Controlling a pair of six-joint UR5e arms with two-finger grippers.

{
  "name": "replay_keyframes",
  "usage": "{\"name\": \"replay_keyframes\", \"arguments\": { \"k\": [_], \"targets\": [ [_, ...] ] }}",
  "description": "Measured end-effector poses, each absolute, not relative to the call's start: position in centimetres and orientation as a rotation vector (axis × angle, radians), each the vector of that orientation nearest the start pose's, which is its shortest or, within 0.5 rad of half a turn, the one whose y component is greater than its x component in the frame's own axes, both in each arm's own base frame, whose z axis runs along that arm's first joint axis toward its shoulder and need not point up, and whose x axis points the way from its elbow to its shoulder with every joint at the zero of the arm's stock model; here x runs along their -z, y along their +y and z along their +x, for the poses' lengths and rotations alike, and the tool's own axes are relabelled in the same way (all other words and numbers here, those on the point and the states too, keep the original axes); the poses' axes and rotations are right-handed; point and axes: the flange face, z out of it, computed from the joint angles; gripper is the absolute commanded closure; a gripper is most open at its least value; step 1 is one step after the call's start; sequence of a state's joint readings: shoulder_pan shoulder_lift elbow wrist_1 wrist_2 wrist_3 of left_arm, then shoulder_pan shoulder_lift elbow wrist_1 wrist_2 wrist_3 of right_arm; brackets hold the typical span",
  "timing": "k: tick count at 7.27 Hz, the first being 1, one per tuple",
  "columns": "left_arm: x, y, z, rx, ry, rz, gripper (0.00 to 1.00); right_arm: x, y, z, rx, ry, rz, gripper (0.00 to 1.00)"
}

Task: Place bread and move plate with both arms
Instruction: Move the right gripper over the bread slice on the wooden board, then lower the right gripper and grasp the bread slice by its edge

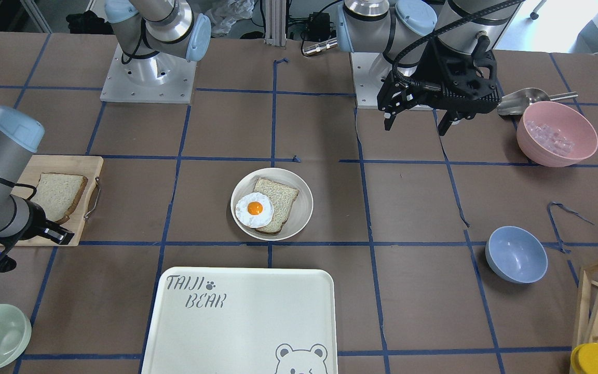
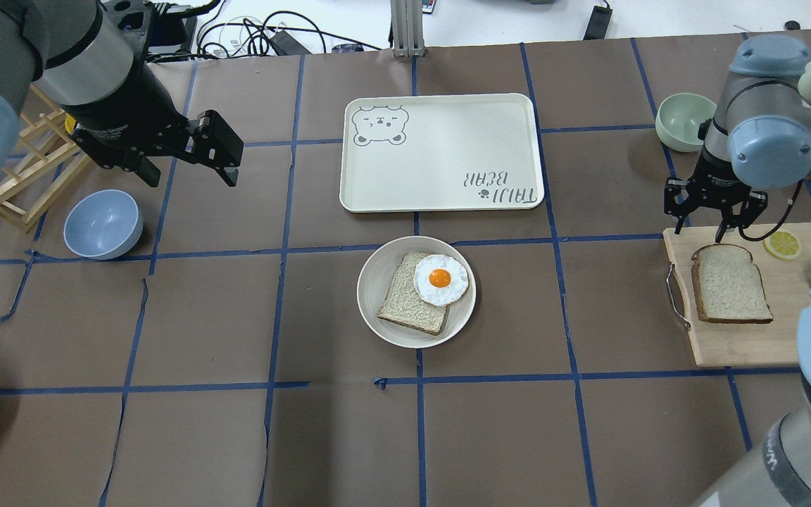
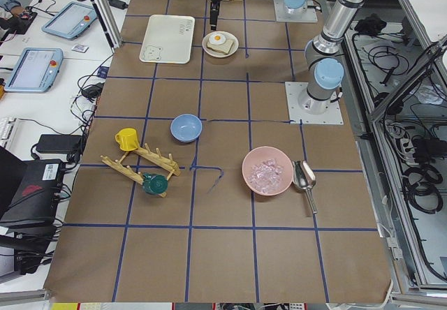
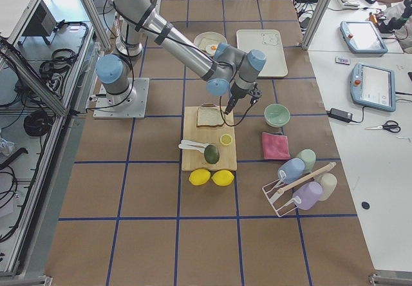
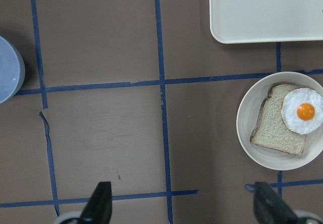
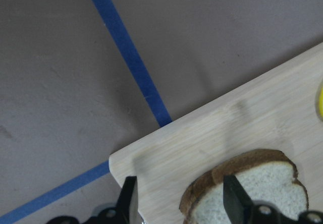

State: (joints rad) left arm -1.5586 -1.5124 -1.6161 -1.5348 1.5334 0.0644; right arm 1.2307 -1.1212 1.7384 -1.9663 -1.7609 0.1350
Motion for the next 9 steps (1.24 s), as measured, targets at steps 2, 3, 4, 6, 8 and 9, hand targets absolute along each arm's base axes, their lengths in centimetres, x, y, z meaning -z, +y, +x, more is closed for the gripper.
{"name": "replay_keyframes", "arguments": {
  "k": [2, 3, 4, 6, 8, 9],
  "targets": [
    [-49.7, -47.4, -13.1, 0.082, 3.175, 0.084, 0.00, -19.8, -58.2, -9.1, -0.416, 3.195, 0.755, 0.41],
    [-49.7, -47.4, -13.1, 0.082, 3.174, 0.084, 0.00, -19.4, -57.8, -9.1, -0.436, 3.194, 0.758, 0.41],
    [-49.7, -47.4, -13.0, 0.081, 3.174, 0.084, 0.00, -19.0, -57.5, -9.0, -0.454, 3.192, 0.760, 0.51],
    [-49.7, -47.4, -13.0, 0.080, 3.174, 0.085, 0.00, -18.7, -57.2, -9.0, -0.469, 3.192, 0.766, 0.95],
    [-49.7, -47.4, -13.0, 0.082, 3.173, 0.085, 0.00, -18.7, -57.1, -9.1, -0.485, 3.191, 0.765, 1.00],
    [-49.7, -47.4, -13.0, 0.082, 3.173, 0.084, 0.00, -18.8, -57.0, -9.1, -0.490, 3.189, 0.763, 1.00]
  ]
}}
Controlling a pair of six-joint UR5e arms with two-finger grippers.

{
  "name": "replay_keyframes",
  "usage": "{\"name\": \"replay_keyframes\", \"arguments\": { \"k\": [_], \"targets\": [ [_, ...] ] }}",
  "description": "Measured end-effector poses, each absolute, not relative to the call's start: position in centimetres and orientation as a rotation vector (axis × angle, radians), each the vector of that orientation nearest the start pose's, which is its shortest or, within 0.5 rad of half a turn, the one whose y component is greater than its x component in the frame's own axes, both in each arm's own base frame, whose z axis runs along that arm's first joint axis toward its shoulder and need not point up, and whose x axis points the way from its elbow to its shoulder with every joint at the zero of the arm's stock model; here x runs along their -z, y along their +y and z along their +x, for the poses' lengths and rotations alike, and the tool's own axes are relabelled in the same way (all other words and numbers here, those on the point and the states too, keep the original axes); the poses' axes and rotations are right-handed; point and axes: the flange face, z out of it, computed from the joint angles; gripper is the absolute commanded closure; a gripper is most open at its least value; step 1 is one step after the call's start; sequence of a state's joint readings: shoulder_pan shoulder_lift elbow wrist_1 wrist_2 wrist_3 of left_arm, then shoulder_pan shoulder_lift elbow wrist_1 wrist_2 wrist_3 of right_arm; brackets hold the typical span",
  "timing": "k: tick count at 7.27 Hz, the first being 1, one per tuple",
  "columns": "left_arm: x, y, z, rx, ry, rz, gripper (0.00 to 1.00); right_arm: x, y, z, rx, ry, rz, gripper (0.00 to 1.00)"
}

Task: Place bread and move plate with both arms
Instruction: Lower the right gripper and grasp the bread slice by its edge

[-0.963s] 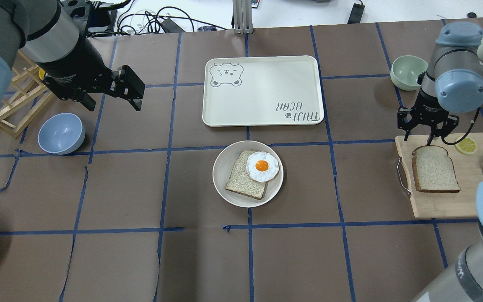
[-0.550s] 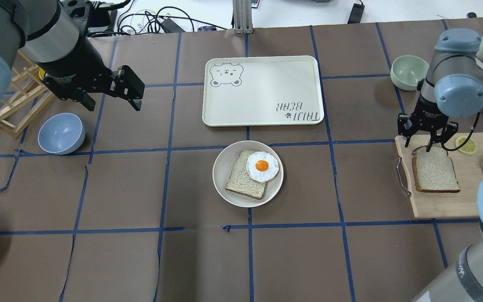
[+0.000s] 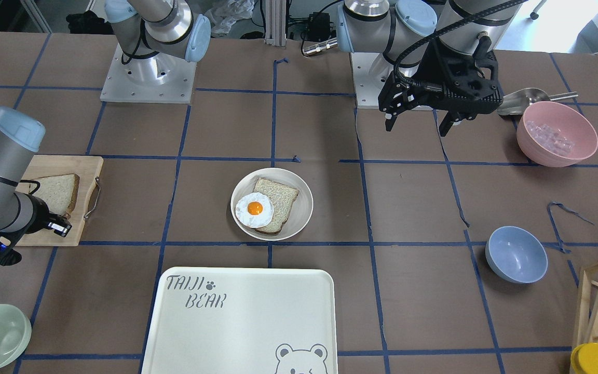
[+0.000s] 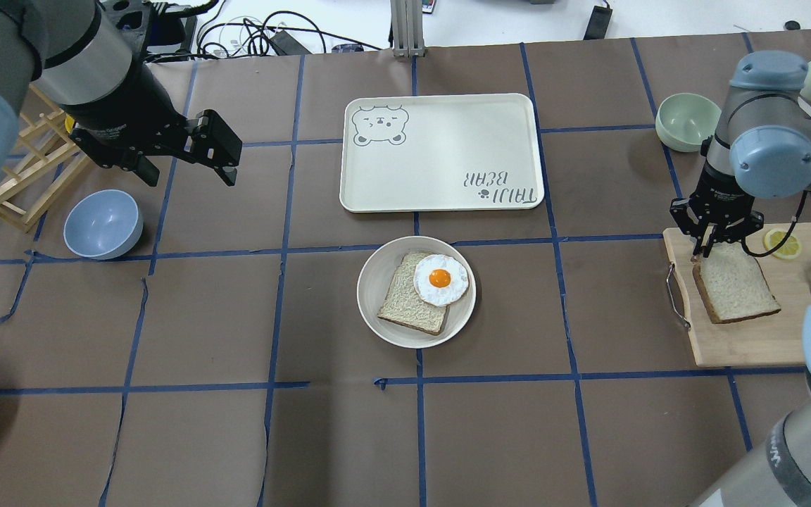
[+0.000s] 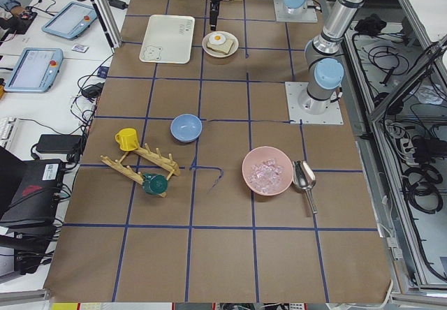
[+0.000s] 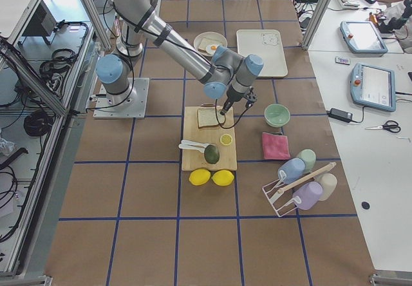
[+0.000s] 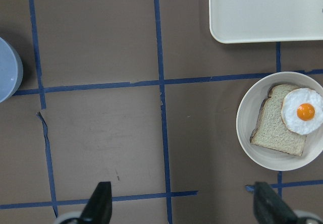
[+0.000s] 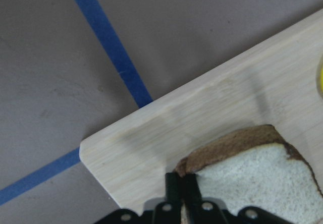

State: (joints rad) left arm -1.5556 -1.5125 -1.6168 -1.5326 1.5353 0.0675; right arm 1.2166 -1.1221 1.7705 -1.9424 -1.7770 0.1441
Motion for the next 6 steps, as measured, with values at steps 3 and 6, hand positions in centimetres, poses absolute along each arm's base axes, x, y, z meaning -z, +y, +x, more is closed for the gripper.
{"name": "replay_keyframes", "arguments": {
  "k": [3, 6],
  "targets": [
    [-49.7, -47.4, -13.0, 0.082, 3.173, 0.084, 0.00, -19.4, -56.9, -9.0, -0.509, 3.181, 0.757, 1.00],
    [-49.7, -47.4, -13.0, 0.081, 3.173, 0.084, 0.00, -22.5, -57.1, -9.0, -0.523, 3.171, 0.753, 1.00]
  ]
}}
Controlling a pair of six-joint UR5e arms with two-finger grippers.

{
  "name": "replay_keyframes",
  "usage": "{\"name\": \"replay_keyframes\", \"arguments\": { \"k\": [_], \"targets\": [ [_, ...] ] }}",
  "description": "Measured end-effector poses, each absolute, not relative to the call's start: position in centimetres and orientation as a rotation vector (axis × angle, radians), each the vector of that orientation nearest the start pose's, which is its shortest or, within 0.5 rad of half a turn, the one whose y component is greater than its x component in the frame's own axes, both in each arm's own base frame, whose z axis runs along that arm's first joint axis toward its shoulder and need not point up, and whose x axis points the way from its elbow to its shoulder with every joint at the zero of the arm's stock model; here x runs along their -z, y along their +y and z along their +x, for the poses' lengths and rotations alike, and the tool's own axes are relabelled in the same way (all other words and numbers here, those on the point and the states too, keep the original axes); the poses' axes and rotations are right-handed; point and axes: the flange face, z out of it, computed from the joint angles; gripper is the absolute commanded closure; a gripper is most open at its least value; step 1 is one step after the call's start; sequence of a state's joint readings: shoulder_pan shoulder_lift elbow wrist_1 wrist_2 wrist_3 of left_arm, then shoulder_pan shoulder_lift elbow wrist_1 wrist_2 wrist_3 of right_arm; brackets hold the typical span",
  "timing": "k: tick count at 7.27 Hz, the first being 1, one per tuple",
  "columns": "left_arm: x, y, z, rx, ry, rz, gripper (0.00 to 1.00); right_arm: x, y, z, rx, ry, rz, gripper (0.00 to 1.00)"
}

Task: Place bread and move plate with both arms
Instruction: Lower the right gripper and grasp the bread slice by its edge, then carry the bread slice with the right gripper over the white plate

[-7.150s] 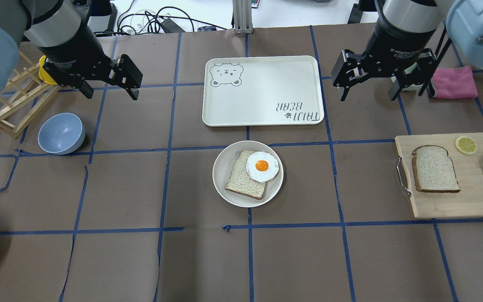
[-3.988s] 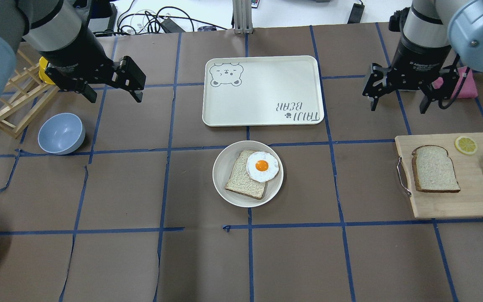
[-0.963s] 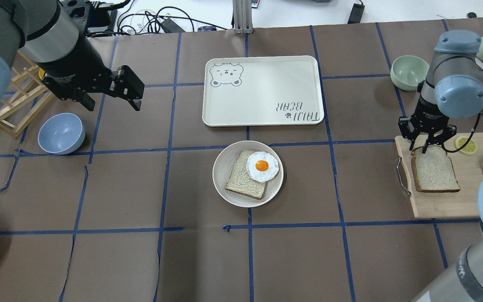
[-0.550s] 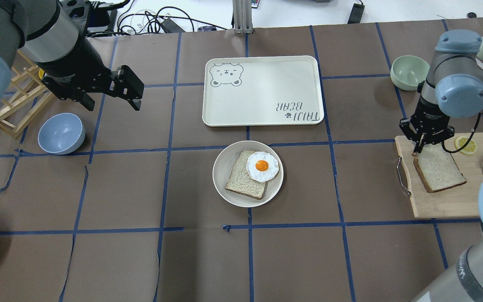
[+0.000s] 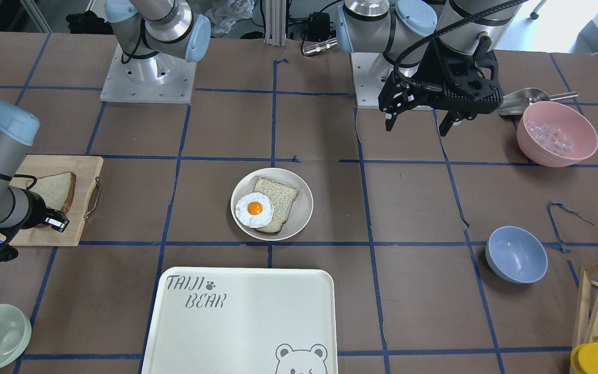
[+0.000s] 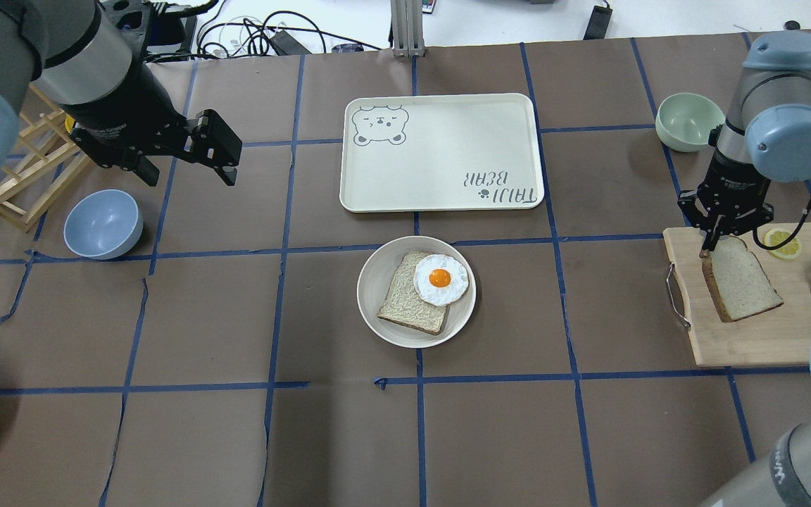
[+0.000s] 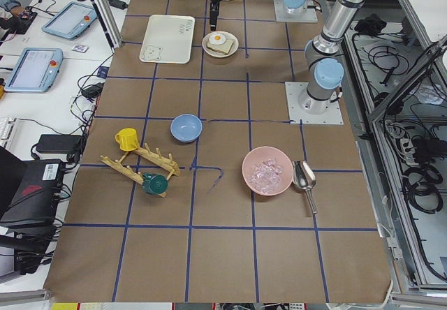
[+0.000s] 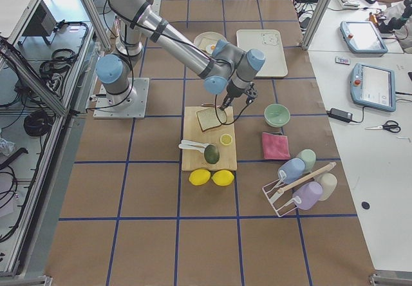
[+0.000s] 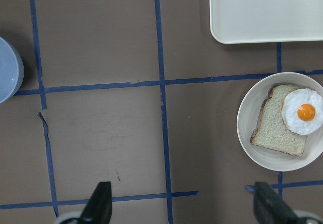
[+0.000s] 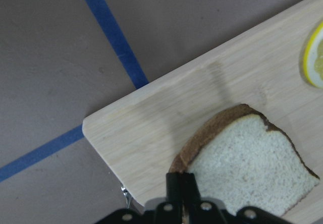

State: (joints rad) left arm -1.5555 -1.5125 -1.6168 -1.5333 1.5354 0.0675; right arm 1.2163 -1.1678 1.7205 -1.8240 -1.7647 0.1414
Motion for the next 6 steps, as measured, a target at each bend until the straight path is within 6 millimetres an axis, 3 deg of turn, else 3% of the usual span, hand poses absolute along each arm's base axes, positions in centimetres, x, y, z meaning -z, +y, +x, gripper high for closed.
{"name": "replay_keyframes", "arguments": {
  "k": [4, 6],
  "targets": [
    [-49.7, -47.4, -12.9, 0.082, 3.173, 0.082, 0.00, -28.7, -59.4, -9.4, -0.576, 3.147, 0.747, 1.00],
    [-49.7, -47.4, -12.9, 0.082, 3.172, 0.084, 0.00, -31.4, -60.1, -7.9, -0.573, 3.128, 0.795, 1.00]
  ]
}}
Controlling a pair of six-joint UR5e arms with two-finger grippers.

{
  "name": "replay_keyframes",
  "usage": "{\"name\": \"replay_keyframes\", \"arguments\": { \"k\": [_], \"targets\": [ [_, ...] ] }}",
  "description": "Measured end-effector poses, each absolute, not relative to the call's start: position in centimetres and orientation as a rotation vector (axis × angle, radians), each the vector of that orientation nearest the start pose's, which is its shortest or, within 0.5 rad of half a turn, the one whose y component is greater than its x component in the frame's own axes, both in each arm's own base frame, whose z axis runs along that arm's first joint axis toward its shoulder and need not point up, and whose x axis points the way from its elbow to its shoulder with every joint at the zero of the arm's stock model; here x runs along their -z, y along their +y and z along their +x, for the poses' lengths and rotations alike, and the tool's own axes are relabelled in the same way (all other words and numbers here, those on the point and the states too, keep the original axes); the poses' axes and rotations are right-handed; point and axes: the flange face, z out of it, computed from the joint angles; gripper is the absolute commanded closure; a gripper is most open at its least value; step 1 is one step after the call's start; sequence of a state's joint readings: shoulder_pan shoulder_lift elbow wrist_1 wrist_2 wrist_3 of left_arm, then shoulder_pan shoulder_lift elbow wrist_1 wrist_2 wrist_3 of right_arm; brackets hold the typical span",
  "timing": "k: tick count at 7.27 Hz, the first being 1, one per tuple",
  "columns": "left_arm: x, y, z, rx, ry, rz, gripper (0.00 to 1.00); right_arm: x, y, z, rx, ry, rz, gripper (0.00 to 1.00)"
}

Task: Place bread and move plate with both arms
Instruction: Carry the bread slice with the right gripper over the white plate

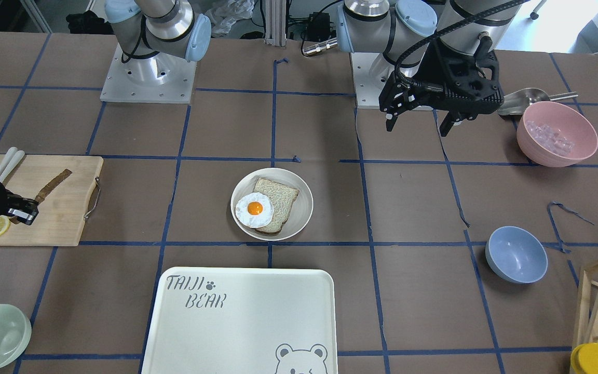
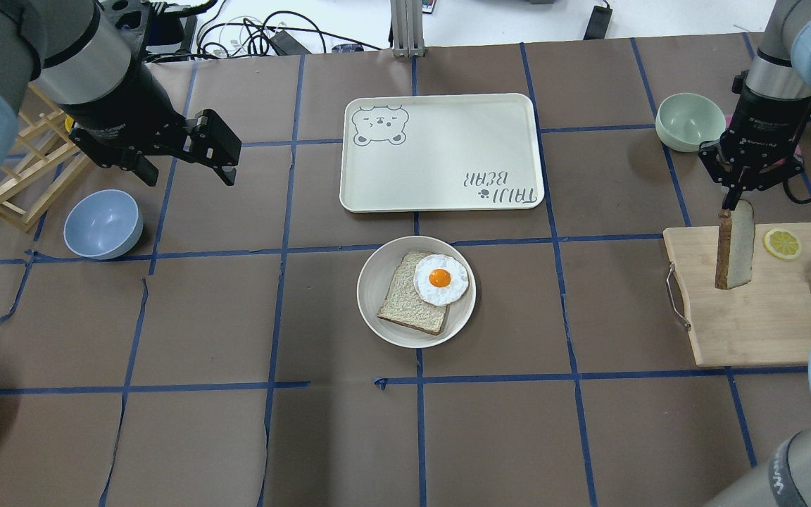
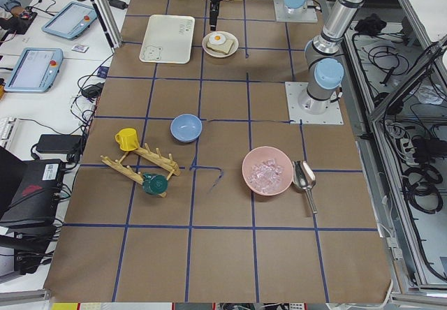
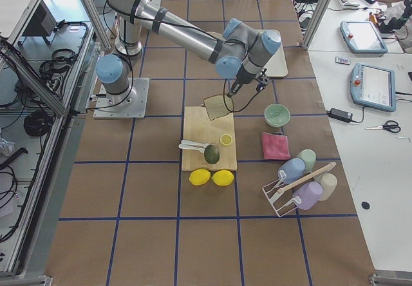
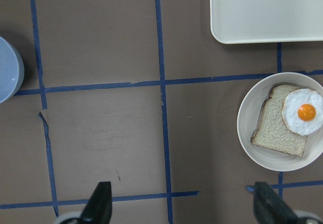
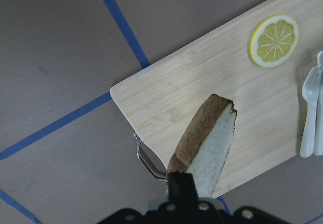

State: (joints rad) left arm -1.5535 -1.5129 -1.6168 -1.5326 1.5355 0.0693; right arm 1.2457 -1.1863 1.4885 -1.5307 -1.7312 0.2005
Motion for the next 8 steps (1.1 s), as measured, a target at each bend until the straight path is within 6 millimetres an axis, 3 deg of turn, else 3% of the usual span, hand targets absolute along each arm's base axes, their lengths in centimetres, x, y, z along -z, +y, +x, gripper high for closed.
{"name": "replay_keyframes", "arguments": {
  "k": [2, 6, 8],
  "targets": [
    [-49.5, -47.6, -12.8, 0.077, 3.174, 0.086, 0.00, -34.1, -60.0, -3.2, -0.545, 3.115, 0.856, 1.00],
    [-49.2, -47.9, -12.7, 0.071, 3.175, 0.077, 0.00, -37.2, -58.9, 12.7, -0.464, 3.015, 1.099, 1.00],
    [-49.2, -47.9, -12.7, 0.069, 3.175, 0.078, 0.00, -37.3, -57.9, 18.5, -0.480, 2.938, 1.211, 1.00]
  ]
}}
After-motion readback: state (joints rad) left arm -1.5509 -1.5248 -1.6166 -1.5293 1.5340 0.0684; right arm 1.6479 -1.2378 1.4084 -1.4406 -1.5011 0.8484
